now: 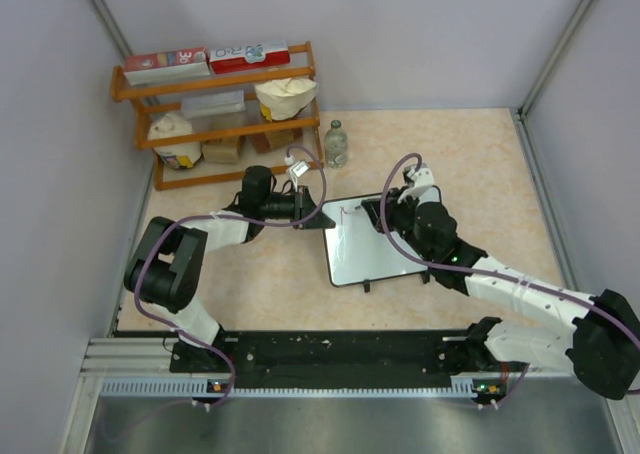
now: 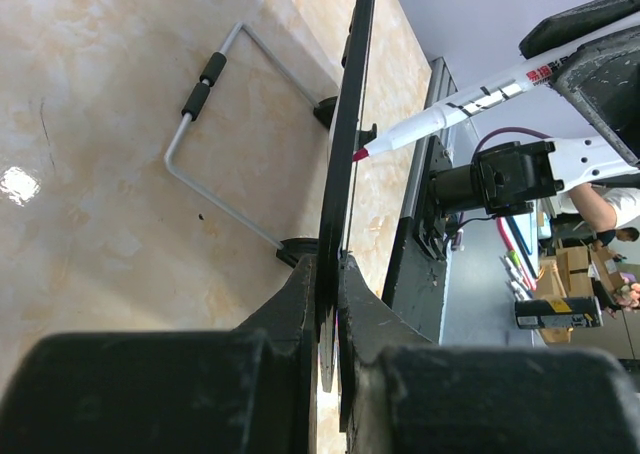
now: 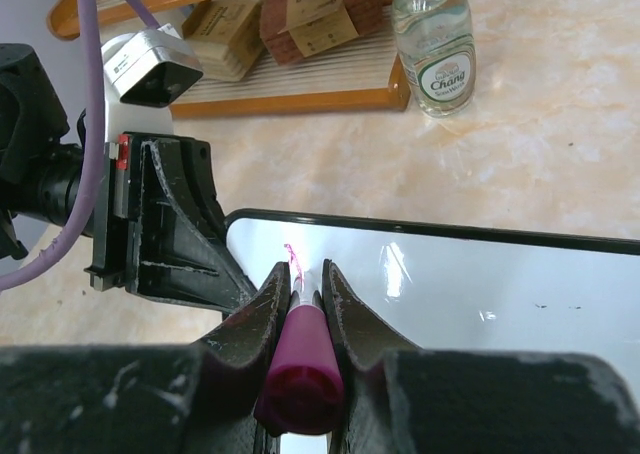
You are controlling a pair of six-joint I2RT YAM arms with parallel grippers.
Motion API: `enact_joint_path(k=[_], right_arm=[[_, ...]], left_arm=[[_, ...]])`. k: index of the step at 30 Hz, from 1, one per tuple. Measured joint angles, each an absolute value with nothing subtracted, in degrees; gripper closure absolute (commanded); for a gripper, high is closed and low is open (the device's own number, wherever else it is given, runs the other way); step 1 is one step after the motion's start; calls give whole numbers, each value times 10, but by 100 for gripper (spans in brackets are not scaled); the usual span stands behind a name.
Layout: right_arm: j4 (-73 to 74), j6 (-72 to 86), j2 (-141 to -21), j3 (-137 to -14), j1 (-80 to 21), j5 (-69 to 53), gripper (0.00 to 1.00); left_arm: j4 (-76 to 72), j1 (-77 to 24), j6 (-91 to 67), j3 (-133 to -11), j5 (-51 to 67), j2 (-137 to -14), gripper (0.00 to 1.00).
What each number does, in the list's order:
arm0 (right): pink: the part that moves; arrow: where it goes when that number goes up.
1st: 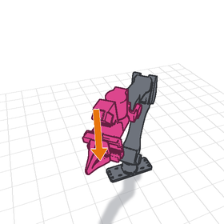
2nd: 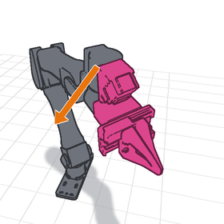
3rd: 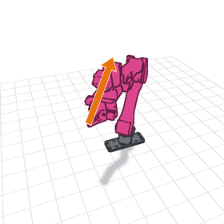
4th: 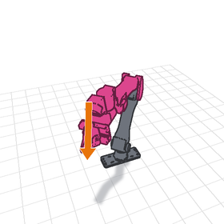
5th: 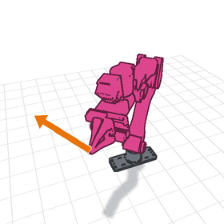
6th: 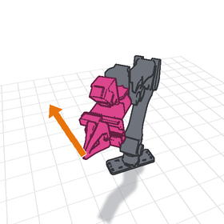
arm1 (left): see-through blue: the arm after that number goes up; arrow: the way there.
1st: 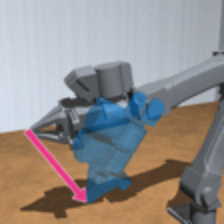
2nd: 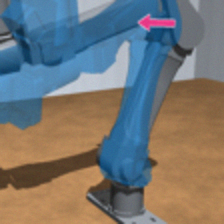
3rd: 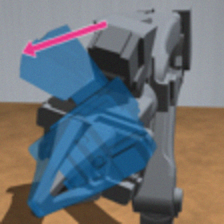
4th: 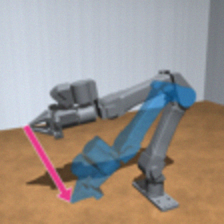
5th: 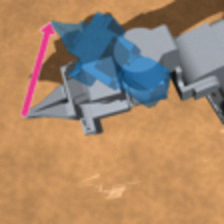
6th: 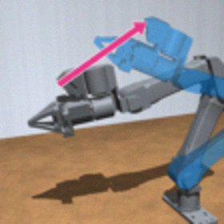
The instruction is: Write a sentence on the whiteboard
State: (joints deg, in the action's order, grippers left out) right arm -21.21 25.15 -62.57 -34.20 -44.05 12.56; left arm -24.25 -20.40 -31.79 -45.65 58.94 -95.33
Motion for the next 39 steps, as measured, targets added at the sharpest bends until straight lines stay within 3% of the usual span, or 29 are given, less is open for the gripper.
enact_joint_path(k=[39], right_arm=[[-204,262,-607,-318,-432,61,100]], left_arm=[[-239,-204,-315,-458,591,-953,100]])
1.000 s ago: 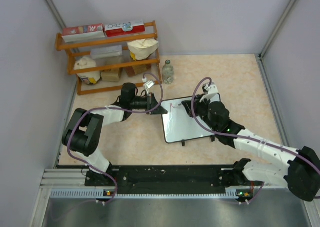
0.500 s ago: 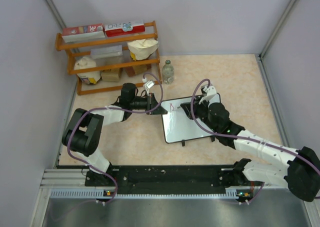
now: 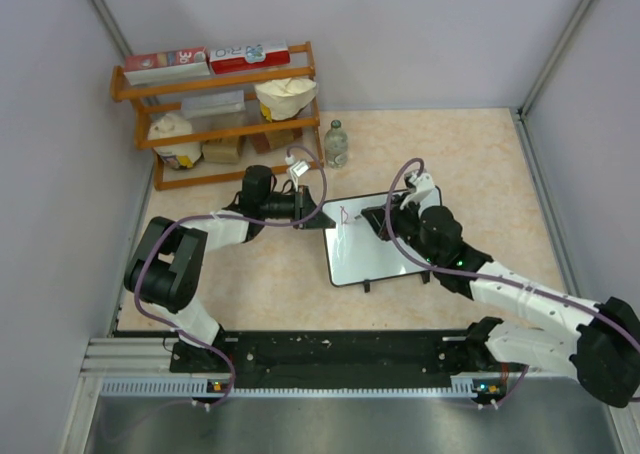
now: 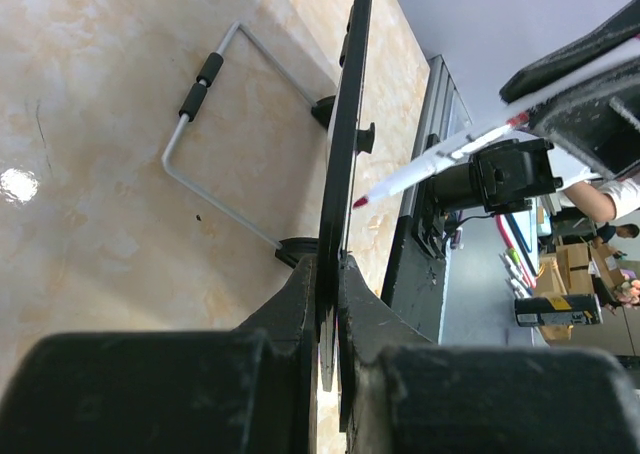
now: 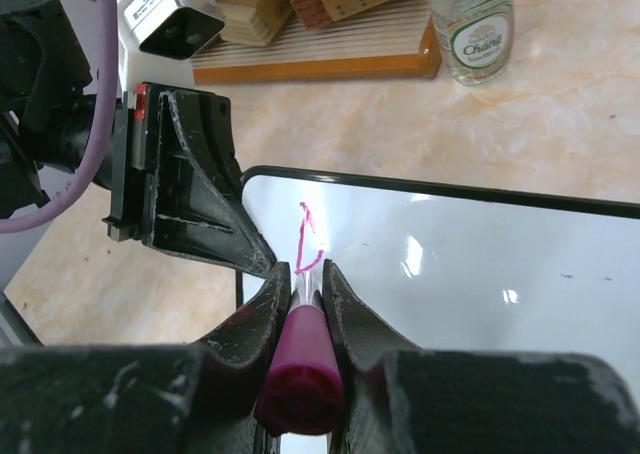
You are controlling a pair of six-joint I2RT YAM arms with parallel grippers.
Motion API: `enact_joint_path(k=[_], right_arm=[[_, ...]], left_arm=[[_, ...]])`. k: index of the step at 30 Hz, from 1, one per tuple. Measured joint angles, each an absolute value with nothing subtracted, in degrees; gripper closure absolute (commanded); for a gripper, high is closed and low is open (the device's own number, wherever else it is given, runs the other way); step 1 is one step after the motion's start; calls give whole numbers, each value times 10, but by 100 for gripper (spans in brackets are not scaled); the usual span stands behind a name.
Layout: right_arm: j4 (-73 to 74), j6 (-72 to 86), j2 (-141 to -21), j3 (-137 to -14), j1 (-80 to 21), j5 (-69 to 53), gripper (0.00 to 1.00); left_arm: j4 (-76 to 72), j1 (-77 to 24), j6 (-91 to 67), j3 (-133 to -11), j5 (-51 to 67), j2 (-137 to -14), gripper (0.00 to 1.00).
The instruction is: Write a sentence on the whiteboard
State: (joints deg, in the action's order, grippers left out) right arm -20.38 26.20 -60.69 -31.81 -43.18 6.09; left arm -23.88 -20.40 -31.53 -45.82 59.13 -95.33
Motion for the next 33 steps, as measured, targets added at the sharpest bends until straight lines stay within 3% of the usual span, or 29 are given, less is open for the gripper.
enact_joint_path(k=[9,33], right_arm=[[-196,253,-534,-300,-407,60,100],[-193,246,-589,-324,-406,62,100]], left_arm=[[-238,-204,-315,-460,592,-953,100],[-237,-205,-314,-461,592,-953,100]])
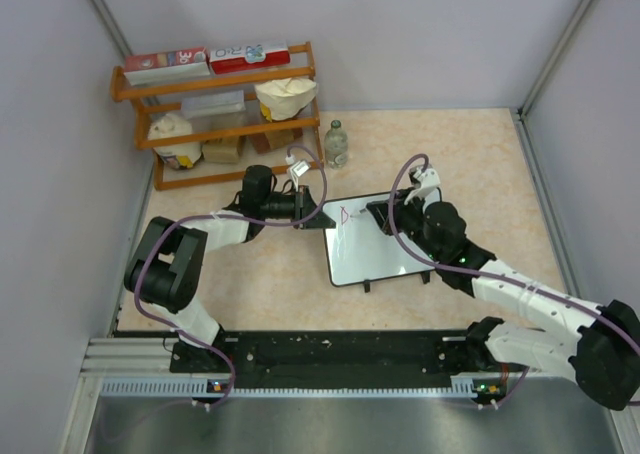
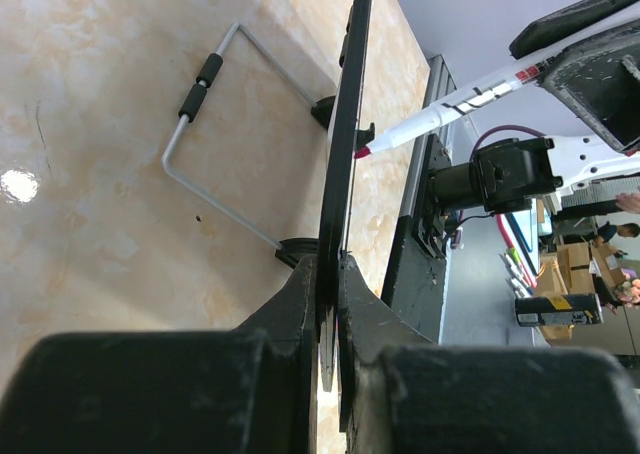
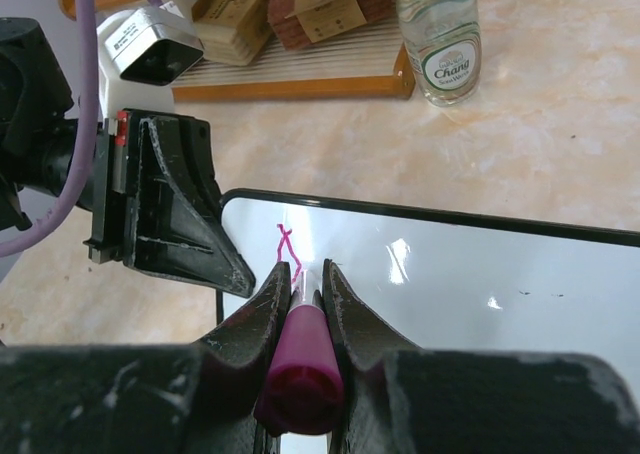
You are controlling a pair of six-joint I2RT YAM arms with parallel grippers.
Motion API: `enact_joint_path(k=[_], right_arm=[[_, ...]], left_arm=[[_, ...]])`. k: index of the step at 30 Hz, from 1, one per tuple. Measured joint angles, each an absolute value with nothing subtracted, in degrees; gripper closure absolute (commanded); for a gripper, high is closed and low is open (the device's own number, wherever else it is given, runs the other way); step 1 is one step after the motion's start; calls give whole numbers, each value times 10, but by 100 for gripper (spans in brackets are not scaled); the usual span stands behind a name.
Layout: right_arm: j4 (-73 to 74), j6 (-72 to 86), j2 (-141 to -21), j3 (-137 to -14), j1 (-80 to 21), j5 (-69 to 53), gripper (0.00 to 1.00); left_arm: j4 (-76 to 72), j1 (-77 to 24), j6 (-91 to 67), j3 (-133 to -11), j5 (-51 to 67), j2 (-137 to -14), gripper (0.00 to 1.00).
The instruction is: Write a sentence on the whiteboard
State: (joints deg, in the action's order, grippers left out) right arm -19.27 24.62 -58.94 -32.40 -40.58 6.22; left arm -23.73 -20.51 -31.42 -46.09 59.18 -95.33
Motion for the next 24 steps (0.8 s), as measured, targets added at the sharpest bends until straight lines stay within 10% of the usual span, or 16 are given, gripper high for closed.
enact_joint_path(k=[24], right_arm=[[-213,247,-609,-328,-403,65,100]], left_arm=[[-228,-205,-312,-463,591,-953,100]])
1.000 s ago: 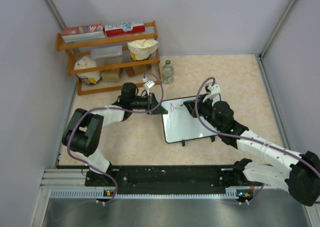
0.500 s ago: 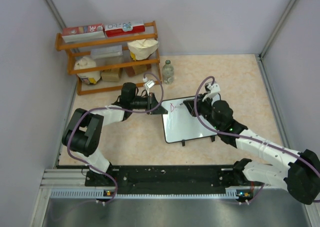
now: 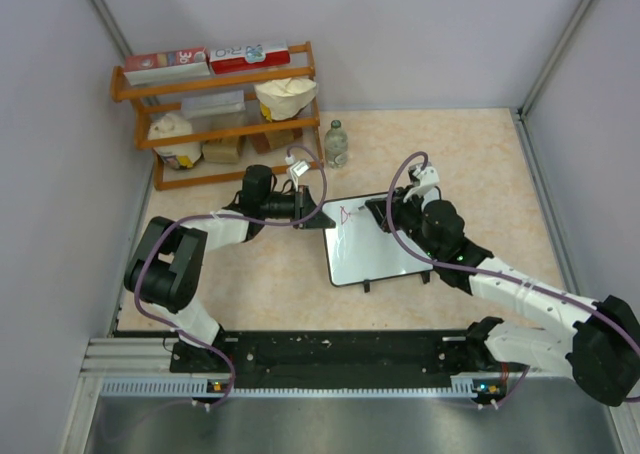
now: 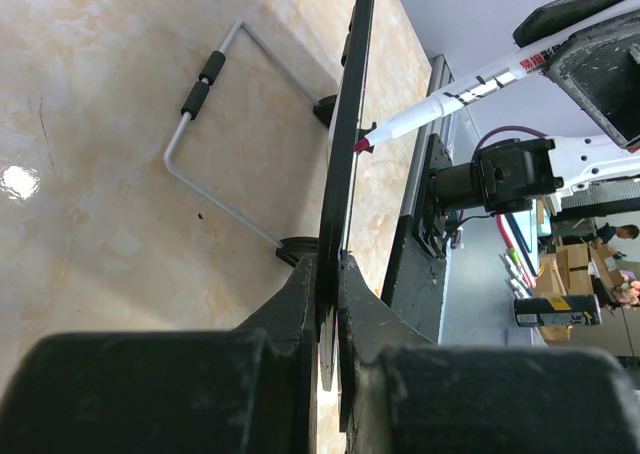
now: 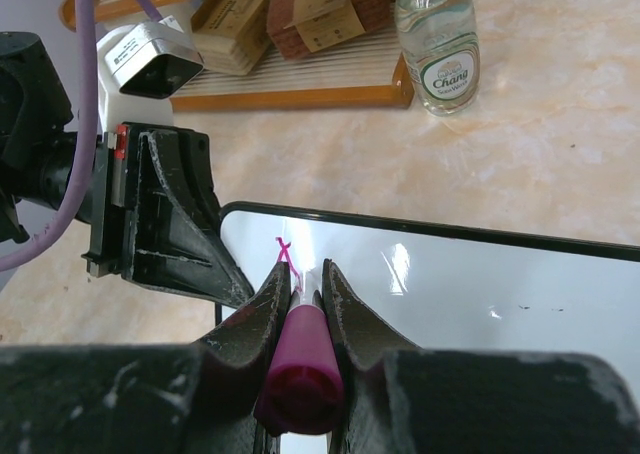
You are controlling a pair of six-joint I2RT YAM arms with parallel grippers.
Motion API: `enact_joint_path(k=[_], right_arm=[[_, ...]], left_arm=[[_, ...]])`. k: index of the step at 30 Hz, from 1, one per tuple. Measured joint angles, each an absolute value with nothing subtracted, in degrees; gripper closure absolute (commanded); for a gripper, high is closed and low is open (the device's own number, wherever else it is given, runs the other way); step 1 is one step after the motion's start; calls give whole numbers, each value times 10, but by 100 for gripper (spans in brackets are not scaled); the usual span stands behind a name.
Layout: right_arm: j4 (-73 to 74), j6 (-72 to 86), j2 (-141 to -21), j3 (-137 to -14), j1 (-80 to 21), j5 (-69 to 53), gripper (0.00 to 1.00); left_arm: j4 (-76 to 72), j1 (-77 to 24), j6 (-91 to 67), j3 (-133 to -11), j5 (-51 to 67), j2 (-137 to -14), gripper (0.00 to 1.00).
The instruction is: Write a sentence on the whiteboard
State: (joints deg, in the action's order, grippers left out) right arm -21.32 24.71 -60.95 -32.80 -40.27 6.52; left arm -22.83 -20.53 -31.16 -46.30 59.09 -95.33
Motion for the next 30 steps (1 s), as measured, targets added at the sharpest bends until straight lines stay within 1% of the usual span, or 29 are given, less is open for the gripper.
enact_joint_path(k=[30], right_arm=[[-201,252,-589,-305,-402,46,100]], left_arm=[[-226,-205,-310,-463,591,-953,100]])
